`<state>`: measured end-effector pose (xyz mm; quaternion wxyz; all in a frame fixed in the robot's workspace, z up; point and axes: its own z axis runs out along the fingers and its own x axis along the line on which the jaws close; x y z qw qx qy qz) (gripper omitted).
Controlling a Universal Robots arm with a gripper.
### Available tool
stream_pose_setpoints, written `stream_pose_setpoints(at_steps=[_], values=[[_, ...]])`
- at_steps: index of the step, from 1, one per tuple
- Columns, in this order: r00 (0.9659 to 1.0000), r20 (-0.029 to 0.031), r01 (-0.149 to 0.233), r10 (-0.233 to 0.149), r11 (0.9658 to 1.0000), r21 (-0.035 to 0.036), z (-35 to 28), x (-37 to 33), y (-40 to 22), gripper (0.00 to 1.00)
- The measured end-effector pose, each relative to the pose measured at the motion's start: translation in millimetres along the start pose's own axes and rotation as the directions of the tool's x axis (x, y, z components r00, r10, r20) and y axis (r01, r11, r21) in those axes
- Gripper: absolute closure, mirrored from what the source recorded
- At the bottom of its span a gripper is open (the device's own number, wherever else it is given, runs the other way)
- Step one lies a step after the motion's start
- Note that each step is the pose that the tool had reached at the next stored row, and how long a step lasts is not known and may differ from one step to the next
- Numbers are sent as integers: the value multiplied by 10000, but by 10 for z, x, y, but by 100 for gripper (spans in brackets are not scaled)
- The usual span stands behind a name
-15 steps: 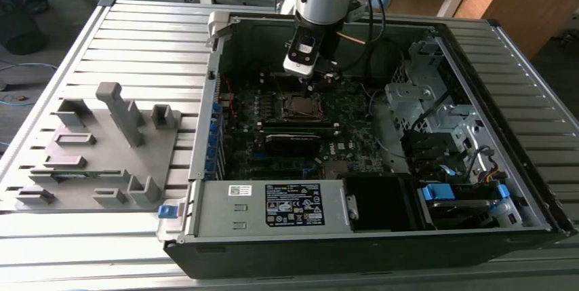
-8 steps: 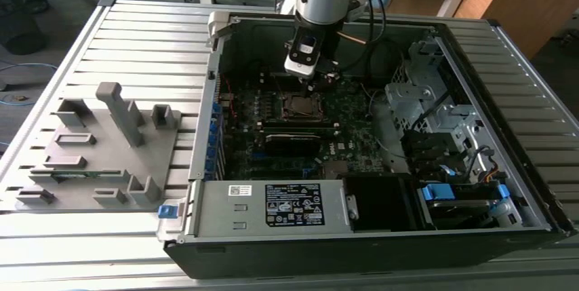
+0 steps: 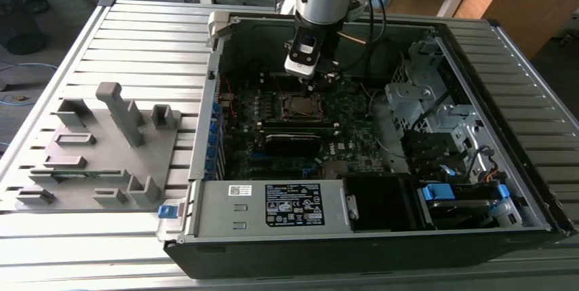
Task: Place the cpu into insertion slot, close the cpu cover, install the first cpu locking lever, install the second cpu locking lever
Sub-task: 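Close the cpu cover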
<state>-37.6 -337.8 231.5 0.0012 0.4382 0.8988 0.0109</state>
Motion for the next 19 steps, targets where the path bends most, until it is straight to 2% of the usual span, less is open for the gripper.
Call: stream_pose_setpoints(at_steps=[12,19], values=[[10000,-1,30,-30,10000,0,0,0,0,89],[9998,-4,180,-180,9998,2,0,0,0,89]])
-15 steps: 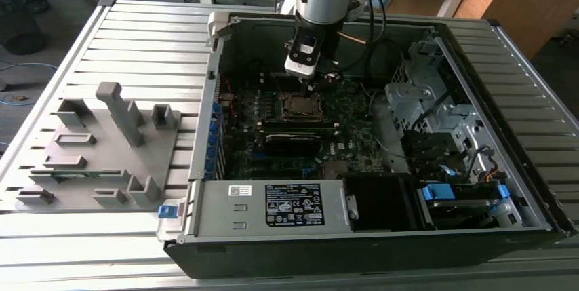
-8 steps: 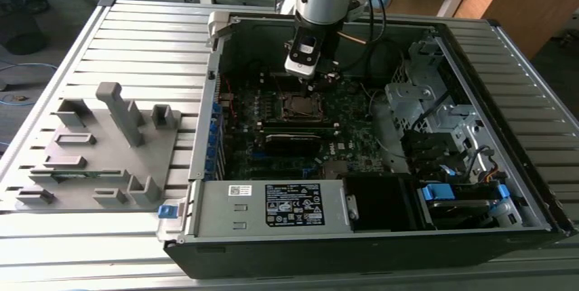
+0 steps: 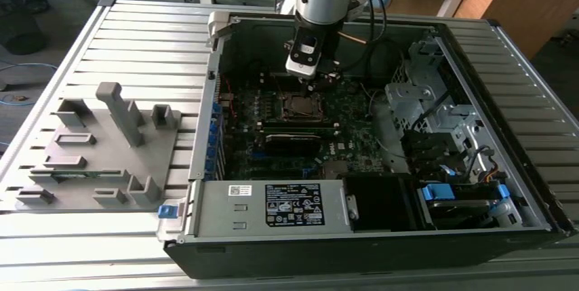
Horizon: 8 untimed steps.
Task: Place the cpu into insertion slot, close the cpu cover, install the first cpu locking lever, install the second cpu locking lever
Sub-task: 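Close the cpu cover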
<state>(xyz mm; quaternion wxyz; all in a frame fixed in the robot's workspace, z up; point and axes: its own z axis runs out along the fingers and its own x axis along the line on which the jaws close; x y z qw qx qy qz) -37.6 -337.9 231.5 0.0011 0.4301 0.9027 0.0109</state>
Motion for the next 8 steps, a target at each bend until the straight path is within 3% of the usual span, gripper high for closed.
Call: stream_pose_setpoints(at_steps=[8], values=[[10000,-1,75,-75,10000,0,0,0,0,89]])
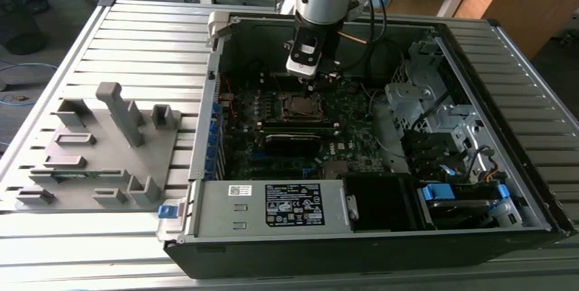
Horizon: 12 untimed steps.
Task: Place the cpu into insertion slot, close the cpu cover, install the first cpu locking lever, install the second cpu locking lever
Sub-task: 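Close the cpu cover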
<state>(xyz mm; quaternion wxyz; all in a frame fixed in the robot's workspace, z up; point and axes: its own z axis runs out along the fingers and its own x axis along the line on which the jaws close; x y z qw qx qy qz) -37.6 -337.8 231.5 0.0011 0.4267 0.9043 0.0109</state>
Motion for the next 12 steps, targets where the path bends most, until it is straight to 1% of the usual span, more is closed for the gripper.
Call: stream_pose_setpoints(at_steps=[12], values=[[10000,-1,58,-58,10000,1,0,0,0,89]])
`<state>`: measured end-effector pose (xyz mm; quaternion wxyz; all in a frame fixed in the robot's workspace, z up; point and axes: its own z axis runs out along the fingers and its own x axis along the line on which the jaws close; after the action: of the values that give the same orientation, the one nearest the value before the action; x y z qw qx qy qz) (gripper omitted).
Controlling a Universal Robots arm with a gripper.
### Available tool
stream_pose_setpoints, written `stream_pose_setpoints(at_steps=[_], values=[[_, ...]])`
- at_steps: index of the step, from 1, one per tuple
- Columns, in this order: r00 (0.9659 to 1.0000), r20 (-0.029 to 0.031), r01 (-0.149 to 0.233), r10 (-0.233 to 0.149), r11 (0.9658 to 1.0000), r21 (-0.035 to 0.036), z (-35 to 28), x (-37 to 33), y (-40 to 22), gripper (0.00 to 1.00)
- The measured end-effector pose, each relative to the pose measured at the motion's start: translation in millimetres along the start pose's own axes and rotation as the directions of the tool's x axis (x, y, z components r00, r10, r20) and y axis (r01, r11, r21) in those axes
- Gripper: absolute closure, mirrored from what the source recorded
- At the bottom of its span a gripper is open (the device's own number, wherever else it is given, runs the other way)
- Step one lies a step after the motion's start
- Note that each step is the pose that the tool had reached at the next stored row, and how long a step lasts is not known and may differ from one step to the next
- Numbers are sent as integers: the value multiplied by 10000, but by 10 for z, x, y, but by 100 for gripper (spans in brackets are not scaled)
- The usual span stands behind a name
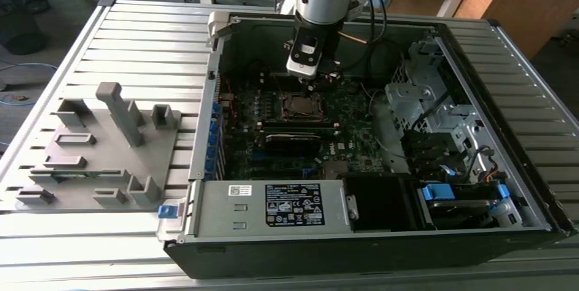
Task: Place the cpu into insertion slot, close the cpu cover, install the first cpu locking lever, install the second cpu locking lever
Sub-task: 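Close the cpu cover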
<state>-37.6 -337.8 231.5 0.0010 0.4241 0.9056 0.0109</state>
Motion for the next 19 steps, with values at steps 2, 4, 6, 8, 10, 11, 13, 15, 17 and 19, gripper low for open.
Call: stream_pose_setpoints(at_steps=[2,4,6,8,10,11,13,15,17,19], values=[[10000,0,3,-3,10000,0,0,0,0,89],[10000,-2,94,-94,10000,0,0,0,0,89],[9997,-5,240,-240,9997,2,0,0,0,89],[9990,-9,453,-453,9990,4,1,0,0,89],[9974,-16,723,-723,9974,5,1,0,0,89],[9961,-18,883,-883,9961,6,2,0,0,89],[9925,-26,1226,-1226,9925,6,5,0,0,89],[9875,-34,1577,-1577,9875,9,9,0,0,89],[9816,-41,1907,-1907,9817,11,13,0,-1,89],[9745,-48,2245,-2245,9745,12,16,0,0,89]])
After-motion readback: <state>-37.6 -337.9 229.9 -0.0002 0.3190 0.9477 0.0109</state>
